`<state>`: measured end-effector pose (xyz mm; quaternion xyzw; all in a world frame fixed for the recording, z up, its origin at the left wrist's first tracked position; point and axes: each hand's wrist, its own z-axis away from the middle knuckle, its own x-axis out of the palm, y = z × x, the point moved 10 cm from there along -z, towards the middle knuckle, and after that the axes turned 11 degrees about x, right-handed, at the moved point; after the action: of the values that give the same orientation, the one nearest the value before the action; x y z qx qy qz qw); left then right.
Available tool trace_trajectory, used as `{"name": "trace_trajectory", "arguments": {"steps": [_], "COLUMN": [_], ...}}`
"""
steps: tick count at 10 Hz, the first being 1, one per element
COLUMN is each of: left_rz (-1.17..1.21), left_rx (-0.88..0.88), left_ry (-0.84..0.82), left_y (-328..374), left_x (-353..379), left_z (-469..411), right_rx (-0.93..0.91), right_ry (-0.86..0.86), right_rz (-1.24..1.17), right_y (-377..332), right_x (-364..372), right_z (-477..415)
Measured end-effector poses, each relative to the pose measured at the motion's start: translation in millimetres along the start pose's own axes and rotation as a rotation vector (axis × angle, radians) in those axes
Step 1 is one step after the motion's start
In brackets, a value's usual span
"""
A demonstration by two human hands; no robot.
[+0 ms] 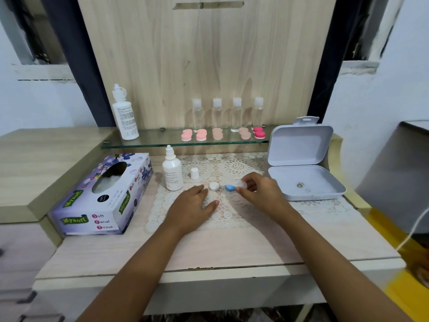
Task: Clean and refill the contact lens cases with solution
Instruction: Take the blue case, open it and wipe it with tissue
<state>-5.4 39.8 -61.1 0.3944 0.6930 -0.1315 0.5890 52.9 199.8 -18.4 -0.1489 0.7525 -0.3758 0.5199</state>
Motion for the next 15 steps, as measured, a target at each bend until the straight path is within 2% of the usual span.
{"name": "trace_trajectory", "arguments": {"steps": [4,6,8,10,12,13,15], "left_rz": [-0.020,-0.016,-0.011,-0.007,-0.006,-0.002,0.004], "left_rx": [-0.008,0.005,0.007,0.007,0.009,0.011,0.005], "left_ry": [-0.041,-0.032,-0.028,-0.023,-0.015,-0.011,-0.015], "left_y": [0.6,3.0,2.3,2.6,3.1,3.4,2.3], "left_x": [2.1,0.9,0.4,0.1,-1.0,-1.3,-0.7], "left_z": [-0.1,0.0,-0.5,-0.5,-0.6,-0.2,-0.4], "right_rx": [0.041,0.057,-0.147,-0.347,-0.437,-0.386,-0.237], "right_ry": [0.290,0.271,0.160,0.173,0.211,0.209,0.345], "right_rz": [0.136,0.362,0.738,0.961,0.945,0.828,0.375], "right_y": [43.0,64.2,57.7,51.7,44.7,48.5,30.5], "right_x": [-92.4,-101.5,-85.2,-70.9,-69.8,-74.3,-93.0], "right_z": [-4.2,-17.2,-19.8,-20.8,-18.9,-20.7,-13.8]}}
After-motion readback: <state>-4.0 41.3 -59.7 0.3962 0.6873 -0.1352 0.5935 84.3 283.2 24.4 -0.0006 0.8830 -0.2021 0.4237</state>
